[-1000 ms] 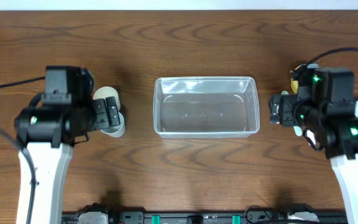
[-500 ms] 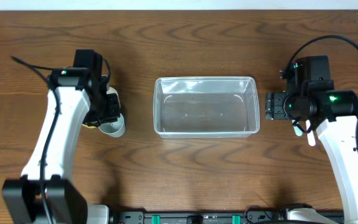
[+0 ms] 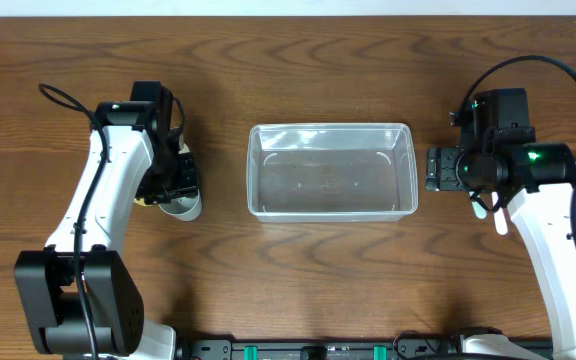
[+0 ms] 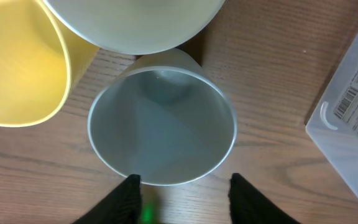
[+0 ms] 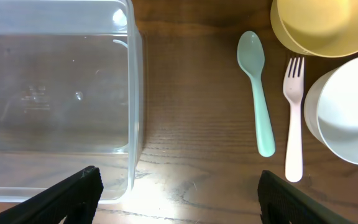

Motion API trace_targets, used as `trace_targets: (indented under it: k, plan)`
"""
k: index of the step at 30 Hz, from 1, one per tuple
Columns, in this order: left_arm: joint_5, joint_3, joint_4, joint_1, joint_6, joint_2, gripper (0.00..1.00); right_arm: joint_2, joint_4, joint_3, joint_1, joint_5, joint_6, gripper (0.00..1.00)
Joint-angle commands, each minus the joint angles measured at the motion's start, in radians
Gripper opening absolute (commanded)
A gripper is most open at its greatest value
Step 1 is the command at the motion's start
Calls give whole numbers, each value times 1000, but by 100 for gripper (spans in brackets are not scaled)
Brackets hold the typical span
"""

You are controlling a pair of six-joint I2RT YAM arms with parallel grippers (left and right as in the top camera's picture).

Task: Pack container
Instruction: 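Move the left gripper over the grey cup and grasp its rim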

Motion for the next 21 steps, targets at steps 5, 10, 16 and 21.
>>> trace_targets:
  k: [5,10,16,21]
  plan:
    - [5,7,27,-71,7,6,64,5,2,12,-11,10,11,82]
    - [-2,4,62,-101,7,6,65,5,-1,12,-11,10,11,83]
    - [-47,-40,82,-100,6,6,65,5,-6,12,-11,10,11,83]
    - [-51,-84,117,-100,6,6,65,5,-6,12,-11,10,11,83]
